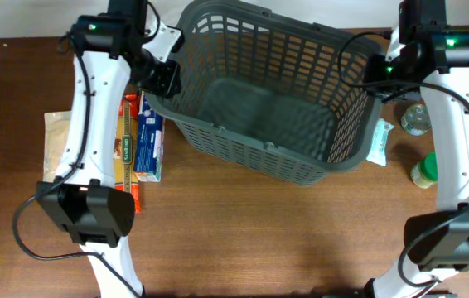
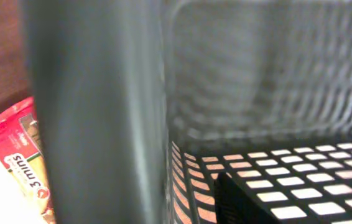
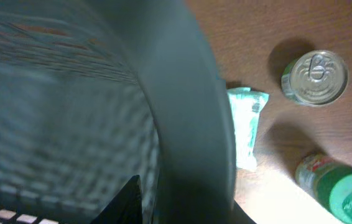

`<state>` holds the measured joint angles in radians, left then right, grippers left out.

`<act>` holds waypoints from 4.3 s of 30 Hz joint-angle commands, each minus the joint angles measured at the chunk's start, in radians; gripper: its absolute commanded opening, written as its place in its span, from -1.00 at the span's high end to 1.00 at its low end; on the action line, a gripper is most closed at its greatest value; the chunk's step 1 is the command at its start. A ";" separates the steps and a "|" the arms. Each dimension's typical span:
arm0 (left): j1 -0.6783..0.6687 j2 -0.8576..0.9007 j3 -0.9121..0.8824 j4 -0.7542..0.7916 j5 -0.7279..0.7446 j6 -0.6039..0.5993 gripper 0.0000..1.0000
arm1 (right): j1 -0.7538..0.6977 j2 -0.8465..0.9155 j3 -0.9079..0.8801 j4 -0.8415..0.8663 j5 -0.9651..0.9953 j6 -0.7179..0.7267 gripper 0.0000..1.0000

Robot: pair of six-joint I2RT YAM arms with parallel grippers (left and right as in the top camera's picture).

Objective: Pack container

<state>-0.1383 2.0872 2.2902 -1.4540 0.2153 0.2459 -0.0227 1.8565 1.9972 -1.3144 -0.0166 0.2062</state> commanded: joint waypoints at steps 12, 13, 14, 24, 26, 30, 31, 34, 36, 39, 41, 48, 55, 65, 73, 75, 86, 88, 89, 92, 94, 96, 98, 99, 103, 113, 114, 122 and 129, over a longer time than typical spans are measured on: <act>-0.108 0.026 0.111 -0.032 -0.116 -0.024 0.02 | 0.001 0.016 0.007 0.054 -0.081 -0.098 0.38; -0.106 0.026 0.121 -0.032 -0.120 -0.029 -0.09 | 0.001 0.016 0.007 0.047 -0.088 -0.098 0.36; -0.106 0.026 0.130 -0.032 -0.128 -0.036 -0.22 | 0.001 0.016 0.007 0.035 -0.098 -0.098 0.36; -0.082 0.026 0.318 -0.046 -0.138 -0.050 -0.99 | 0.003 0.016 0.007 -0.047 -0.114 -0.098 0.61; -0.081 0.024 0.360 -0.061 -0.139 -0.051 -0.99 | 0.003 0.016 0.007 -0.042 -0.110 -0.098 0.61; -0.081 0.011 0.426 -0.090 -0.145 -0.051 -0.99 | 0.003 0.016 0.007 -0.006 -0.106 -0.098 0.61; -0.081 0.006 0.436 -0.095 -0.148 -0.051 -0.99 | 0.003 0.016 0.007 0.005 -0.107 -0.098 0.61; -0.081 -0.016 0.443 -0.100 -0.161 -0.051 -0.99 | 0.003 0.016 0.007 0.041 -0.107 -0.098 0.59; -0.081 -0.027 0.443 -0.102 -0.161 -0.051 -0.99 | 0.003 0.016 0.007 0.066 -0.107 -0.098 0.58; -0.081 -0.034 0.443 -0.106 -0.161 -0.051 -0.99 | 0.003 0.016 0.007 0.105 -0.107 -0.098 0.58; -0.081 -0.035 0.443 -0.111 -0.161 -0.051 -0.99 | 0.003 0.016 0.007 0.129 -0.107 -0.097 0.58; -0.081 -0.038 0.443 -0.117 -0.217 -0.050 -0.99 | 0.000 0.014 0.033 0.138 -0.159 -0.098 0.13; -0.072 -0.089 0.443 -0.067 -0.216 -0.050 -0.99 | 0.000 -0.012 0.216 0.072 -0.175 -0.099 -0.29; 0.085 -0.203 0.438 -0.118 -0.094 -0.051 -0.99 | -0.039 -0.188 0.363 -0.048 -0.145 -0.098 -0.44; 0.318 -0.307 0.222 -0.093 0.046 -0.051 -0.99 | -0.148 -0.480 0.103 -0.029 0.002 -0.039 -0.62; 0.346 -0.323 0.126 -0.076 0.051 -0.049 -0.99 | -0.171 -0.551 -0.001 -0.030 0.052 -0.006 -0.64; 0.394 -0.322 -0.327 0.090 0.051 -0.040 -0.99 | -0.316 -0.686 -0.490 -0.034 -0.067 0.034 -0.71; 0.406 -0.322 -0.365 0.109 0.055 -0.040 -0.99 | -0.342 -0.669 -0.542 -0.033 -0.141 0.021 -0.71; 0.412 -0.322 -0.378 0.115 0.063 -0.040 -0.99 | -0.348 -0.659 -0.562 -0.033 -0.183 -0.003 -0.71; 0.423 -0.322 -0.397 0.123 0.096 -0.039 -0.99 | -0.352 -0.627 -0.603 -0.032 -0.256 -0.045 -0.70; 0.423 -0.322 -0.397 0.124 0.096 -0.039 -0.99 | -0.351 -0.603 -0.617 -0.036 -0.291 -0.074 -0.61; 0.423 -0.322 -0.397 0.123 0.096 -0.039 -0.99 | -0.351 -0.584 -0.624 -0.042 -0.293 -0.075 -0.41; 0.423 -0.322 -0.397 0.123 0.096 -0.039 -0.99 | -0.351 -0.569 -0.624 -0.053 -0.293 -0.076 -0.10; 0.423 -0.322 -0.397 0.123 0.096 -0.039 -0.99 | -0.351 -0.564 -0.624 -0.060 -0.289 -0.076 -0.09; 0.423 -0.322 -0.397 0.123 0.096 -0.039 -0.99 | -0.352 -0.562 -0.624 -0.086 -0.287 -0.079 0.12; 0.423 -0.322 -0.397 0.123 0.096 -0.039 -0.99 | -0.351 -0.561 -0.625 -0.194 -0.377 -0.146 0.59; 0.423 -0.322 -0.397 0.123 0.096 -0.039 -0.99 | -0.351 -0.561 -0.625 -0.207 -0.399 -0.165 0.60; 0.423 -0.322 -0.397 0.125 0.096 -0.039 -0.99 | -0.351 -0.571 -0.625 -0.330 -0.540 -0.285 0.70; 0.423 -0.322 -0.397 0.131 0.096 -0.039 -0.99 | -0.278 -0.636 -0.625 -0.327 -0.602 -0.297 0.60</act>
<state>0.2810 1.7672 1.8969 -1.3262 0.2924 0.2043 -0.3347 1.2606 1.3758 -1.6455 -0.5602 -0.0597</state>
